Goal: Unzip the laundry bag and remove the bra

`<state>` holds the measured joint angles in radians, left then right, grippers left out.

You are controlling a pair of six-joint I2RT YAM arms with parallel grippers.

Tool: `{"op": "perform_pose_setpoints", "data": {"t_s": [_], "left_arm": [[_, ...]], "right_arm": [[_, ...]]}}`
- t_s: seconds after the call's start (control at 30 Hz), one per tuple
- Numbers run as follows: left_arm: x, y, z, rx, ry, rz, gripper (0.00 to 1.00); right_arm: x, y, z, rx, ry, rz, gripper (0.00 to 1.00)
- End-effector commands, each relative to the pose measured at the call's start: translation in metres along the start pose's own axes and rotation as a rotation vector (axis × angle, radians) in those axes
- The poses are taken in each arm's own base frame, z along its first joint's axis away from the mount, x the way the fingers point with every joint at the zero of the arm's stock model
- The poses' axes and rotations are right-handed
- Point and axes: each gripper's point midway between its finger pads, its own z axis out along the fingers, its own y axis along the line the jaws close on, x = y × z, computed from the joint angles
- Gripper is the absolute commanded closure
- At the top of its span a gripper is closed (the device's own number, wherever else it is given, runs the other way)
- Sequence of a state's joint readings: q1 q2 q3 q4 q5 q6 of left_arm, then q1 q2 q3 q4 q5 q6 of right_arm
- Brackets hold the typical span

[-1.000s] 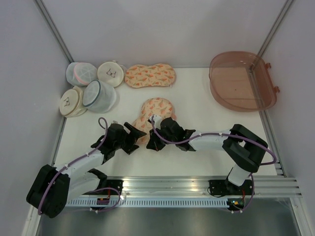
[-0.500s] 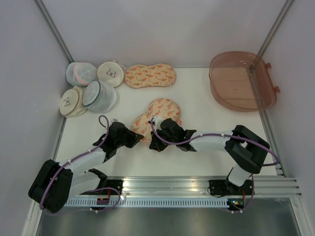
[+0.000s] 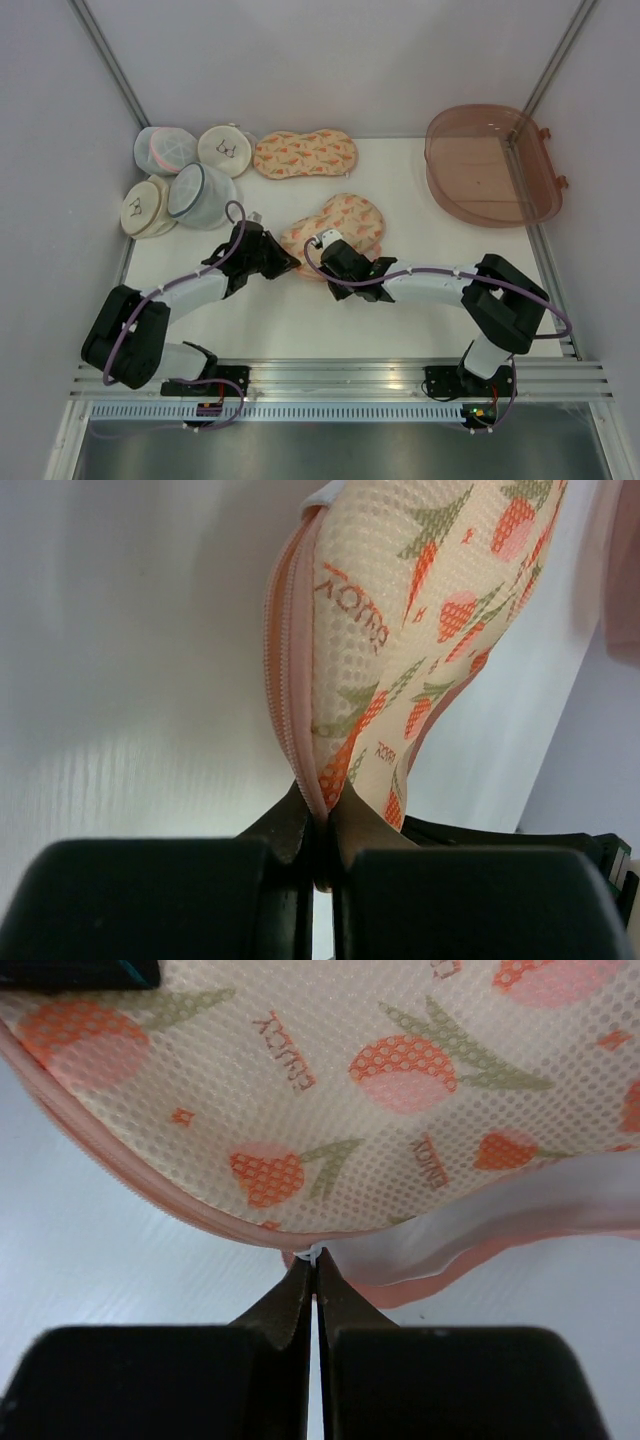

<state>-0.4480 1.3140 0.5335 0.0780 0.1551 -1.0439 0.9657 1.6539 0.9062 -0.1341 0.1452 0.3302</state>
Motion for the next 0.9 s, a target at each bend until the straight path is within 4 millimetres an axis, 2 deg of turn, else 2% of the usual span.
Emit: {"op": "perform_pose_setpoints", "data": {"t_s": [0.0, 0.03, 0.07, 0.13, 0.23, 0.27, 0.3, 0.33, 0.37, 0.43, 0.6, 0.63, 0.7, 0.83, 0.87], "left_arm": [[-0.005, -0.025, 0.004, 0.090, 0.076, 0.211, 0.98], [-0.003, -0.021, 0.008, 0.086, 0.102, 0.263, 0.98], [-0.009, -0.031, 0.009, 0.106, 0.104, 0.304, 0.98], [-0.008, -0.017, 0.009, 0.040, 0.141, 0.367, 0.98], [-0.012, -0.014, 0.007, 0.016, 0.171, 0.459, 0.98], [-0.017, -0.023, 0.006, 0.039, 0.172, 0.490, 0.98], [-0.010, -0.008, 0.006, -0.008, 0.237, 0.517, 0.98], [-0.019, -0.013, 0.007, -0.019, 0.228, 0.538, 0.98], [-0.019, -0.010, 0.007, -0.028, 0.242, 0.556, 0.98], [-0.015, 0.001, 0.010, -0.064, 0.297, 0.567, 0.98], [0.003, -0.003, 0.017, 0.012, 0.423, 0.578, 0.98], [0.009, 0.002, 0.021, 0.013, 0.471, 0.574, 0.98], [0.010, 0.002, 0.023, 0.013, 0.493, 0.584, 0.98], [-0.016, 0.019, 0.028, -0.137, 0.393, 0.610, 0.98], [-0.026, 0.015, 0.026, -0.143, 0.351, 0.608, 0.85]], "right_arm": [[0.000, -0.037, 0.003, 0.182, 0.016, -0.024, 0.99], [0.001, -0.040, 0.004, 0.195, 0.019, -0.025, 1.00], [0.000, -0.048, 0.005, 0.227, 0.018, -0.022, 1.00], [0.000, -0.056, 0.004, 0.259, 0.018, -0.019, 0.99], [0.001, -0.074, 0.002, 0.330, 0.026, -0.010, 0.99], [0.000, -0.082, 0.002, 0.352, 0.030, -0.001, 1.00], [-0.001, -0.090, 0.000, 0.384, 0.028, 0.007, 1.00], [-0.001, -0.097, -0.002, 0.407, 0.031, 0.017, 1.00], [-0.002, -0.101, -0.004, 0.426, 0.026, 0.022, 1.00], [-0.006, -0.110, -0.008, 0.460, 0.011, 0.039, 1.00], [-0.014, -0.134, -0.014, 0.535, 0.000, 0.079, 1.00], [-0.015, -0.138, -0.015, 0.549, 0.001, 0.082, 0.99], [-0.015, -0.146, -0.016, 0.575, 0.006, 0.093, 1.00], [-0.011, -0.159, -0.025, 0.624, 0.016, 0.110, 1.00], [-0.013, -0.161, -0.028, 0.631, 0.006, 0.123, 0.99]]}}
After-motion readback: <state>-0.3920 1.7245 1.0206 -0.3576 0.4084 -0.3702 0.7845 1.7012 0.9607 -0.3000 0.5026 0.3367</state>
